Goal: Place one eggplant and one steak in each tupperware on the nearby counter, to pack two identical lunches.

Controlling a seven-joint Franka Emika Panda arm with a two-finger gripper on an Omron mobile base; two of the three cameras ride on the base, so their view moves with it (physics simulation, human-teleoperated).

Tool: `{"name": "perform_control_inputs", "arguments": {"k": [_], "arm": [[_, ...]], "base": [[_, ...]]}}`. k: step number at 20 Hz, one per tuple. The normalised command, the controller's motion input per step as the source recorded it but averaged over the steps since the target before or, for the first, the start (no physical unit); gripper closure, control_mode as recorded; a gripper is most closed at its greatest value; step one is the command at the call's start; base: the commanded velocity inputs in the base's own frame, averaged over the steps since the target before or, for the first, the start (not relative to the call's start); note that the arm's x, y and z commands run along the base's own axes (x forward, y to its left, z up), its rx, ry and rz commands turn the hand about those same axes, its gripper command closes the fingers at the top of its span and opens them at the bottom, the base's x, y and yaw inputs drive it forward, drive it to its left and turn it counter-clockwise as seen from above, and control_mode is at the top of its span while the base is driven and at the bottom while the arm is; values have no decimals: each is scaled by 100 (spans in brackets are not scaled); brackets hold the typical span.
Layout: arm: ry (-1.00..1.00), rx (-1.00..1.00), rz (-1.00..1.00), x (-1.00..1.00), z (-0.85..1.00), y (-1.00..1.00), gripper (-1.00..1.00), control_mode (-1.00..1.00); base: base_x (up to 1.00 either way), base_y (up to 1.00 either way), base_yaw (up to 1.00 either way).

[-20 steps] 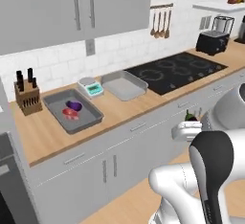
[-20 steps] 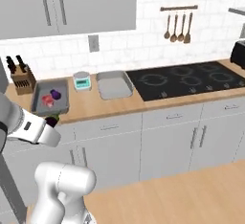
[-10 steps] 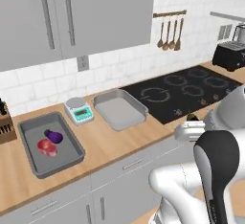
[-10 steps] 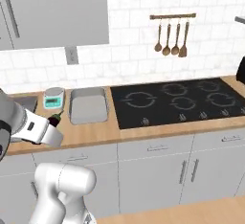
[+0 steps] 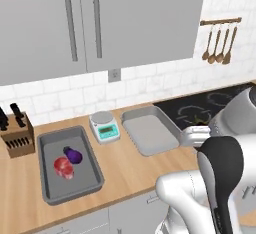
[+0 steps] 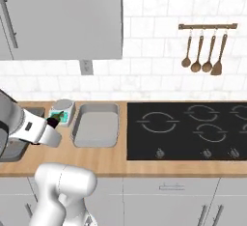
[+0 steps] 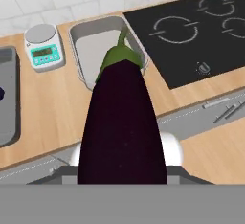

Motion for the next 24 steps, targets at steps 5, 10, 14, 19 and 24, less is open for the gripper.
{"name": "perform_control_inputs", "arguments": {"k": [5, 10, 14, 19, 24], "arm": [[18, 5, 22, 86, -51, -31, 100, -100], [12, 3, 8, 100, -47, -7, 100, -100], [3, 0, 0, 100, -51, 0, 100, -100], [5, 0, 0, 100, -52, -1, 100, -100], [11, 0, 0, 95, -41, -1, 100, -100]], "base": [[0, 0, 0], [0, 0, 0], [0, 0, 0], [0, 0, 0], [0, 0, 0]]}}
